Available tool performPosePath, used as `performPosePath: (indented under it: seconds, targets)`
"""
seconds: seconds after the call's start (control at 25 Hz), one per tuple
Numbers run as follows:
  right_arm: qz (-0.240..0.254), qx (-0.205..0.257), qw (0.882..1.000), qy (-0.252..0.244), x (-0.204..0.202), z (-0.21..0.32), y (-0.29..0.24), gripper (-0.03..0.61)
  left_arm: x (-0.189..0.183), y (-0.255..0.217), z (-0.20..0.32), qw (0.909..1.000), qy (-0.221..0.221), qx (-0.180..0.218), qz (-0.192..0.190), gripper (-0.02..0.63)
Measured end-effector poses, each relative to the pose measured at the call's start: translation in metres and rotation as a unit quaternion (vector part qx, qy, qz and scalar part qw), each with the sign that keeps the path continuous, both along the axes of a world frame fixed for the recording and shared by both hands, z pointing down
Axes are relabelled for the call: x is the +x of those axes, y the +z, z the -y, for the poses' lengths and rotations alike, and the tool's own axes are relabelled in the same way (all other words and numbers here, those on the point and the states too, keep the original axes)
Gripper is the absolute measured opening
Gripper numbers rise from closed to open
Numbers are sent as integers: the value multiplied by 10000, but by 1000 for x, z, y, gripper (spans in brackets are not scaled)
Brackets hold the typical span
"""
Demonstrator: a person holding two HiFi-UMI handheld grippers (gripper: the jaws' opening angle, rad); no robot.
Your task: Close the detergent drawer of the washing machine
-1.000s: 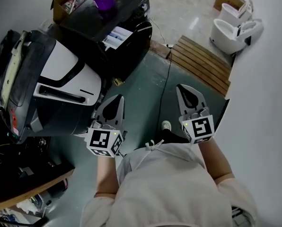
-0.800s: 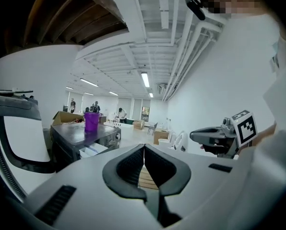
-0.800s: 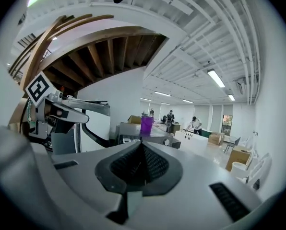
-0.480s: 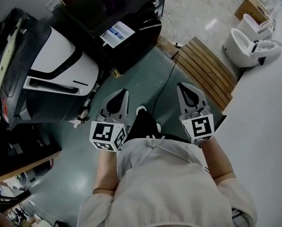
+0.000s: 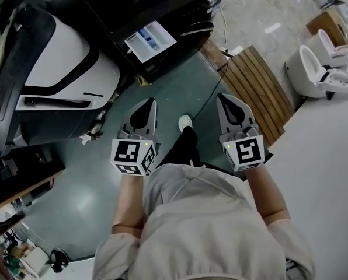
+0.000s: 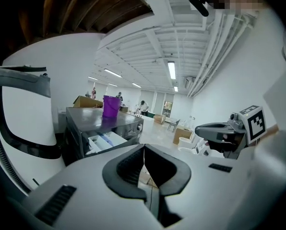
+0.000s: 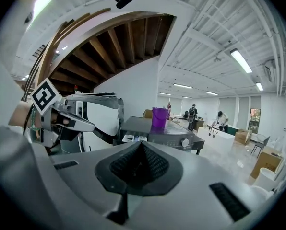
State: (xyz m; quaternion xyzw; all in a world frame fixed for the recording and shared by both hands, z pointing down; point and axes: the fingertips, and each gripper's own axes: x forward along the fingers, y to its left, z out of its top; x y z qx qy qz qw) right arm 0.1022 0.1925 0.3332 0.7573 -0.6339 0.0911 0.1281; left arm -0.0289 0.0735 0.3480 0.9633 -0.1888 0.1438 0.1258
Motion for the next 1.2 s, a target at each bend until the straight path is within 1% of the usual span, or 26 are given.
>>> performPosePath:
  seconds: [0.2, 0.36, 0.56, 0.68, 0.8, 1.04, 1.2]
  targets:
    - [58, -117, 9990, -424, 33, 59, 16, 5, 35, 35, 45, 9989, -387, -222, 132, 20]
    - [45, -297, 9961, -832, 48, 104, 31, 5, 52, 67, 77, 9965, -656, -440, 286, 20]
    - [111, -510, 9914, -1198, 54, 142, 54, 5, 53, 112, 107, 9895, -1132, -801, 416, 20]
    - [183, -532, 9887, -1386, 54, 161, 66, 5, 53, 133, 116, 9860, -1311, -872, 543, 20]
    - [235, -591, 9852, -1590, 53, 173, 81, 5, 50, 150, 120, 9806, -1574, -1000, 603, 20]
    - [286, -670, 9797, -1868, 60, 202, 95, 5, 54, 164, 133, 9726, -1945, -1137, 577, 20]
    - [333, -756, 9701, -2280, 59, 214, 102, 5, 55, 167, 139, 9665, -2185, -1218, 575, 18]
